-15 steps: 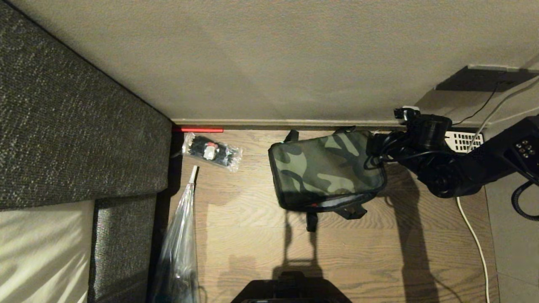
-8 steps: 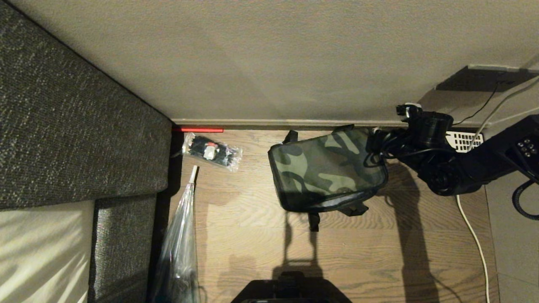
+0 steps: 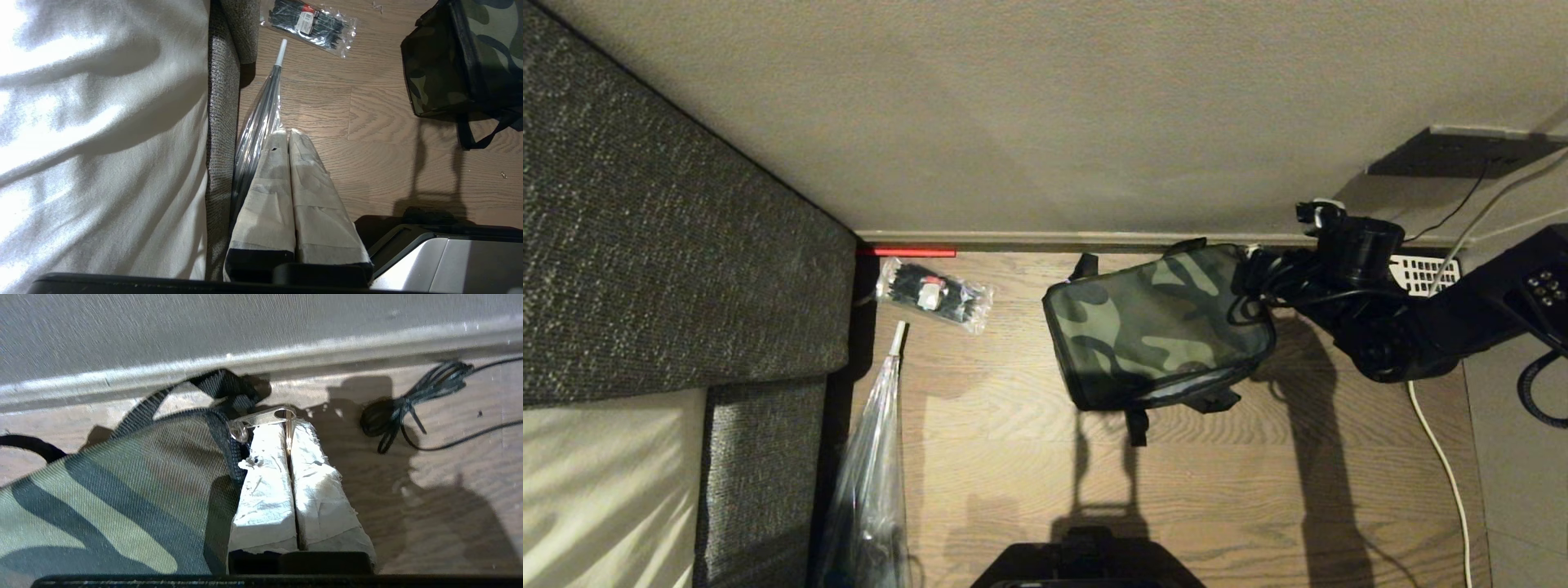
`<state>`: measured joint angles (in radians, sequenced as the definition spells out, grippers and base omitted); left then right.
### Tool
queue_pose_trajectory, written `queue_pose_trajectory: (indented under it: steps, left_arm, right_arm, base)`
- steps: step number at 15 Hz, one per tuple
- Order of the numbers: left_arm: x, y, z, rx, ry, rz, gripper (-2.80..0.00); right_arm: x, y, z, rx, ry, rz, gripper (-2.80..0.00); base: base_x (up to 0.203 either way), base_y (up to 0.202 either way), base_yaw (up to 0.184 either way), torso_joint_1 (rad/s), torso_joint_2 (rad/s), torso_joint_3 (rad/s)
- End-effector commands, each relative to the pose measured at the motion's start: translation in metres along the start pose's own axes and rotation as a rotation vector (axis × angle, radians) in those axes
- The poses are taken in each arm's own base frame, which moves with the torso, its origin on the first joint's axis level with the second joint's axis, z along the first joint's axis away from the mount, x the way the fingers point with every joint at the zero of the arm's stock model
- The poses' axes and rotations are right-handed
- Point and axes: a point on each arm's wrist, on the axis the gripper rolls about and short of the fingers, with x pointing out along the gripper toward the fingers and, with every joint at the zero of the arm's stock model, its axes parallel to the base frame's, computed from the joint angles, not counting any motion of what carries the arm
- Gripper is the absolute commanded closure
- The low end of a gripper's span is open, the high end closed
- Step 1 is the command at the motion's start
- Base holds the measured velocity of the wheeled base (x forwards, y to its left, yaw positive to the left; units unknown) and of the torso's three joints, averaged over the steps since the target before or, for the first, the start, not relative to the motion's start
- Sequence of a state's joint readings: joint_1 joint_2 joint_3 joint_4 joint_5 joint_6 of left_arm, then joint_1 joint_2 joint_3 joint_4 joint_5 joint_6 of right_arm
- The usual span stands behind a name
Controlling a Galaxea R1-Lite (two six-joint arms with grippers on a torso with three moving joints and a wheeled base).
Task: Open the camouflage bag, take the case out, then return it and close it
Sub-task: Open the top of the storage box
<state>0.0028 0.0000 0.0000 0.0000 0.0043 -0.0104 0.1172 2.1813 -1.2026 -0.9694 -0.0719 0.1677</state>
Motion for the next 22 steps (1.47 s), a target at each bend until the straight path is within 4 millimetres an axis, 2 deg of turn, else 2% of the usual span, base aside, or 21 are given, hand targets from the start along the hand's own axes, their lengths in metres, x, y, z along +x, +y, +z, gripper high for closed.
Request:
queue_pose_trajectory:
  steps: [1,7,9,12,16,22]
  left_arm:
    - [0.000,0.000,0.000,0.000,0.000,0.001,0.00]
    - [0.000,0.000,0.000,0.000,0.000,0.001,0.00]
    - [0.000,0.000,0.000,0.000,0.000,0.001,0.00]
    - [0.000,0.000,0.000,0.000,0.000,0.001,0.00]
    - [0.000,0.000,0.000,0.000,0.000,0.001,0.00]
    - [0.000,0.000,0.000,0.000,0.001,0.001,0.00]
  right_arm:
    - [-0.004,-0.002,-0.013,-0.011,0.049,-0.005,0.00]
    - [-0.006,0.001,-0.049,-0.020,0.156,-0.006,0.00]
    - [-0.008,0.004,-0.054,-0.022,0.175,-0.002,0.00]
    - [-0.020,0.012,-0.073,-0.027,0.289,0.000,0.00]
    - [-0.028,0.026,-0.083,0.035,0.374,-0.008,0.00]
    - [-0.038,0.039,-0.084,0.070,0.433,-0.023,0.00]
  base:
    - [0.000,0.000,0.000,0.000,0.00,0.000]
    - [0.000,0.000,0.000,0.000,0.00,0.000]
    - [0.000,0.000,0.000,0.000,0.00,0.000]
    - [0.000,0.000,0.000,0.000,0.00,0.000]
    - [0.000,0.000,0.000,0.000,0.00,0.000]
    - [0.000,0.000,0.000,0.000,0.00,0.000]
